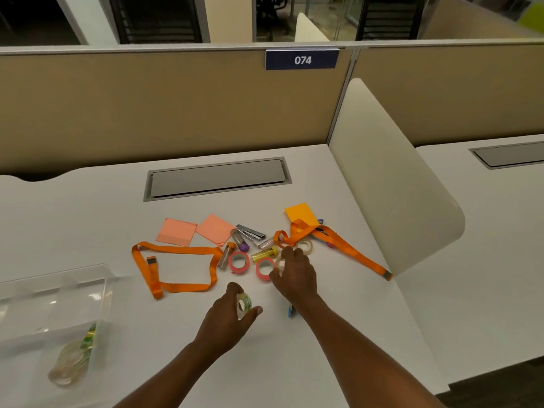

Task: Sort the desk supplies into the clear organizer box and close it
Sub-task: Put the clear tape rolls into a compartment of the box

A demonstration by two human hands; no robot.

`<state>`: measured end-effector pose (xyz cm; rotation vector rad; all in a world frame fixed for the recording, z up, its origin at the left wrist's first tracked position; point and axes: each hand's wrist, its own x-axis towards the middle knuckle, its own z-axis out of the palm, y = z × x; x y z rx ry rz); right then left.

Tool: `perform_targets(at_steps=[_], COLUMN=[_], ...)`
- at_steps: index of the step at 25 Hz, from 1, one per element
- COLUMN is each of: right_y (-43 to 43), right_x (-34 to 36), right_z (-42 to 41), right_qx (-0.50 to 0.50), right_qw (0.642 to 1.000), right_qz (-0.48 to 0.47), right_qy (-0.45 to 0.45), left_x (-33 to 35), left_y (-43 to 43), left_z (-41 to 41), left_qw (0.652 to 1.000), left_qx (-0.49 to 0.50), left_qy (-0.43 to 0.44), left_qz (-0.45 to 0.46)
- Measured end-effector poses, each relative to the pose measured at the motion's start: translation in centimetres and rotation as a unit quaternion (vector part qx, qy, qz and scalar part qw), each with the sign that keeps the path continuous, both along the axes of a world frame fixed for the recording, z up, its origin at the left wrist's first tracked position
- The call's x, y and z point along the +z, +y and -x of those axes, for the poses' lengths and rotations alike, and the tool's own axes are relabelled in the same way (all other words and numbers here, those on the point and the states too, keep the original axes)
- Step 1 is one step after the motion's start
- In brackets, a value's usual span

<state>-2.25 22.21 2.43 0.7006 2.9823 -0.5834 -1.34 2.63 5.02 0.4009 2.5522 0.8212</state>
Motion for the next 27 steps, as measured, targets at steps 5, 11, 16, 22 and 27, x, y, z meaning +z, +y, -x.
perform_targets(at_steps=[5,11,16,22,27], right_y=[-5.4,-17.6,-28.6,-37.0,-39.5], right_x=[2.8,4.8,5.6,4.9,3.7], right_z=[-0.1,0.2,0.9,1.9,3.1], right_qx=[-0.052,0.060,0.224,0.362,0.408], right_qw=[0.960,0.929,0.925,0.921,0.913], right_qz=[0.256,0.363,0.306,0.142,0.022], right_qy=[0.099,0.032,0.024,-0.005,-0.027], left_x=[1.0,0.6,-1.2,-1.6,-2.0], left_y=[-6.0,-16.3,-27.4,-34.8,-35.7], left_z=[0.0,-0.7,-1.2,-0.9,0.0], left_qw=[0.997,0.987,0.972,0.970,0.975], left_qx=[0.050,0.113,0.126,0.082,0.070], left_qy=[0.051,0.110,0.183,0.201,0.197], left_qz=[-0.016,-0.034,0.072,0.108,0.080])
